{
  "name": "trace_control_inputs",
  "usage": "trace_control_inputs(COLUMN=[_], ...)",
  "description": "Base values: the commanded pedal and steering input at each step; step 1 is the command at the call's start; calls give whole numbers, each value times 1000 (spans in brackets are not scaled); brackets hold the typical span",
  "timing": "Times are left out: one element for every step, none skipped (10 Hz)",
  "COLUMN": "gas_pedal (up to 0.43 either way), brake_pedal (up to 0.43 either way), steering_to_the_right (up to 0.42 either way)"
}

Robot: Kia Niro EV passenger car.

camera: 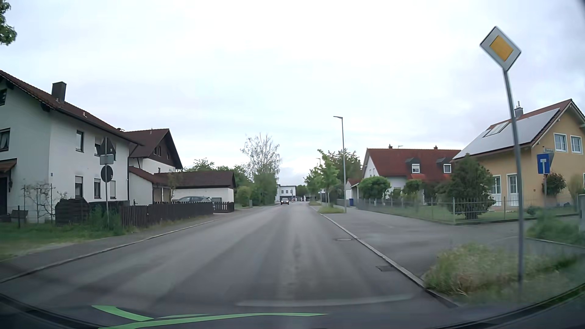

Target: Follow the waypoints while adhering to traffic rules and regulations

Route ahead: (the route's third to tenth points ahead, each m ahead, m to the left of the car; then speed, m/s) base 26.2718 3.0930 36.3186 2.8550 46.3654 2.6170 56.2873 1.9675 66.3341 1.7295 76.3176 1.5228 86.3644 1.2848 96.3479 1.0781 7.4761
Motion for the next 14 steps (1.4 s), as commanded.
trace_control_inputs(gas_pedal=[110, 110, 110, 118, 118, 118, 118, 118, 118, 118, 118, 118, 118, 118], brake_pedal=[0, 0, 0, 0, 0, 0, 0, 0, 0, 0, 0, 0, 0, 0], steering_to_the_right=[7, 7, 7, 7, 7, 7, 7, 7, 7, 7, 7, 7, 7, 7])
